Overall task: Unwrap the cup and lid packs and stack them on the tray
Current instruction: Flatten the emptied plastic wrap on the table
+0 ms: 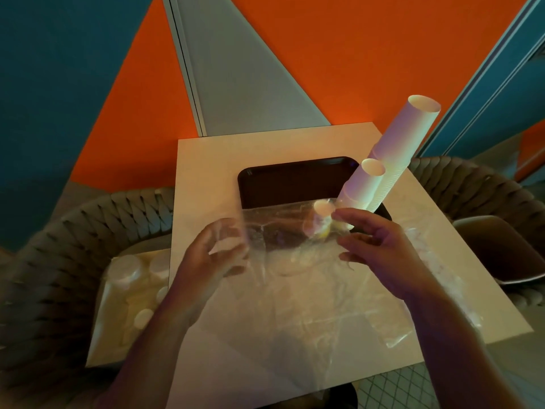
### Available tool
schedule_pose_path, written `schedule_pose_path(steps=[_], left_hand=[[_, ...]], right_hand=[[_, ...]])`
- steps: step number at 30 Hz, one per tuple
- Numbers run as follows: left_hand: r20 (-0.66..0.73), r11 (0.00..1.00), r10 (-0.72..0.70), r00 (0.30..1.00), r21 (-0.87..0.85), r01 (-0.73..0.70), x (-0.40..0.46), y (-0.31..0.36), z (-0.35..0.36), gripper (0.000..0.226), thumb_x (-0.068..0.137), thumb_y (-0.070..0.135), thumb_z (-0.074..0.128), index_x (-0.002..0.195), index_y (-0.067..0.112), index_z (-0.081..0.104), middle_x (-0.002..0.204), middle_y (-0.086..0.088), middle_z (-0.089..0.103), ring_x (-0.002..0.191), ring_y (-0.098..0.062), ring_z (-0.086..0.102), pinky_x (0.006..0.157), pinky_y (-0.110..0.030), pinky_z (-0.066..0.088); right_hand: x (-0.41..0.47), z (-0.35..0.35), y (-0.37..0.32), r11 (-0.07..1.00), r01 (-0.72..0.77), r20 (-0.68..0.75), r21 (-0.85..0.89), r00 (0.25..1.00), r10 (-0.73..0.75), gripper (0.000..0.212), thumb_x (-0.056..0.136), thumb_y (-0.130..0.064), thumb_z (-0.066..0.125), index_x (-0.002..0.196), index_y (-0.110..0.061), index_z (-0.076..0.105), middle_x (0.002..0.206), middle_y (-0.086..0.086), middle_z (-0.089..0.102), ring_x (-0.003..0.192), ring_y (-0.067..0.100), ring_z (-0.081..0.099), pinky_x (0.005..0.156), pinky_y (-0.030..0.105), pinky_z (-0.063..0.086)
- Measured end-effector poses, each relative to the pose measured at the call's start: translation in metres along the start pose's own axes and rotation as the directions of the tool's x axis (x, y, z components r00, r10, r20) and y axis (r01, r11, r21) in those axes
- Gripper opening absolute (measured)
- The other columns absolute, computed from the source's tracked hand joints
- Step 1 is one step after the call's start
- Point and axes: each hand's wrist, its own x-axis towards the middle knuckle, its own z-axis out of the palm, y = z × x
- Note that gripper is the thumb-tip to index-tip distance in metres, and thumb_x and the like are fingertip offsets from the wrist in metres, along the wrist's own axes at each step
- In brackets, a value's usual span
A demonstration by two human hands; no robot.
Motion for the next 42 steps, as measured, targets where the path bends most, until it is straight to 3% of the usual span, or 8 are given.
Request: schedule_pose_path(steps=[3,9,18,25,31,35,39,42], left_hand=[[0.084,0.999,0.01,0.996,0.039,-0.013,-0.001,-0.002,0.009,0.048,0.082,0.006,0.075,0.121,0.031,0.062,0.12,0.012,0.065,0.092,-0.022,0.072,0.072,-0.03,0.06],[0.146,0.997,-0.025,0.989,0.072,0.014,0.005,0.007,0.018,0.072,0.076,-0.005,0.074,0.135,0.031,0.053,0.13,0.018,0.062,0.092,-0.028,0.073,0.067,-0.03,0.059],[0.258,0.989,-0.147,0.955,0.063,0.136,0.009,0.014,0.053,0.083,0.063,0.037,0.086,0.138,0.031,0.052,0.136,0.008,0.057,0.104,-0.035,0.069,0.07,-0.044,0.06],[0.235,0.982,-0.112,0.966,0.176,0.07,0.005,-0.003,0.096,0.075,0.049,0.063,0.09,0.103,0.013,0.077,0.092,-0.018,0.073,0.092,-0.031,0.071,0.077,-0.03,0.058],[0.212,0.994,-0.034,0.977,0.105,0.012,0.003,-0.006,0.114,0.049,0.058,0.048,0.088,0.092,0.013,0.081,0.099,-0.02,0.073,0.093,-0.031,0.071,0.079,-0.031,0.059],[0.209,0.979,-0.053,0.977,-0.181,0.092,0.002,-0.012,0.119,0.049,0.052,0.038,0.097,0.073,0.004,0.069,0.116,-0.03,0.067,0.091,-0.036,0.072,0.08,-0.037,0.061],[0.297,0.898,-0.087,0.951,-0.389,0.204,0.006,-0.017,0.144,0.054,0.065,0.031,0.089,0.108,0.015,0.061,0.132,-0.024,0.061,0.099,-0.044,0.069,0.08,-0.043,0.061],[0.321,0.896,-0.085,0.943,-0.389,0.214,0.012,-0.019,0.17,0.1,0.058,0.028,0.097,0.139,0.052,0.043,0.136,-0.019,0.061,0.096,-0.043,0.071,0.077,-0.044,0.062]], right_hand=[[0.0,-0.013,-0.001,1.0,-0.019,0.051,0.007,0.999,0.019,0.059,0.084,0.011,0.07,0.129,-0.028,0.067,0.103,0.004,0.073,0.081,0.011,0.066,0.067,0.028,0.059],[0.001,-0.054,-0.013,0.992,-0.075,0.307,-0.106,0.946,0.104,0.103,0.066,0.013,0.085,0.143,-0.048,0.051,0.138,-0.005,0.054,0.102,0.025,0.066,0.064,0.039,0.06],[-0.001,-0.111,-0.027,0.986,-0.111,0.416,-0.127,0.896,0.154,0.119,0.058,0.0,0.09,0.143,-0.064,0.037,0.136,-0.038,0.045,0.116,0.028,0.065,0.072,0.042,0.061],[-0.002,-0.153,-0.023,0.989,-0.116,0.414,-0.096,0.899,0.146,0.125,0.066,0.012,0.086,0.149,-0.06,0.027,0.135,-0.048,0.04,0.123,0.026,0.062,0.071,0.045,0.062],[-0.002,-0.192,-0.025,0.991,-0.12,0.412,-0.059,0.901,0.133,0.124,0.059,0.0,0.089,0.149,-0.059,0.028,0.158,-0.036,0.019,0.124,0.028,0.062,0.07,0.046,0.061],[0.0,-0.214,-0.026,0.994,-0.105,0.434,-0.034,0.894,0.11,0.123,0.061,0.002,0.088,0.15,-0.059,0.028,0.159,-0.034,0.02,0.126,0.031,0.06,0.073,0.05,0.061],[-0.002,-0.232,-0.028,0.996,-0.087,0.463,-0.036,0.882,0.093,0.125,0.064,0.008,0.085,0.153,-0.056,0.024,0.158,-0.035,0.02,0.126,0.032,0.06,0.073,0.051,0.061],[-0.005,-0.244,-0.028,0.995,-0.087,0.512,-0.045,0.854,0.097,0.124,0.065,0.009,0.086,0.153,-0.055,0.026,0.159,-0.033,0.02,0.128,0.035,0.058,0.075,0.053,0.061]])
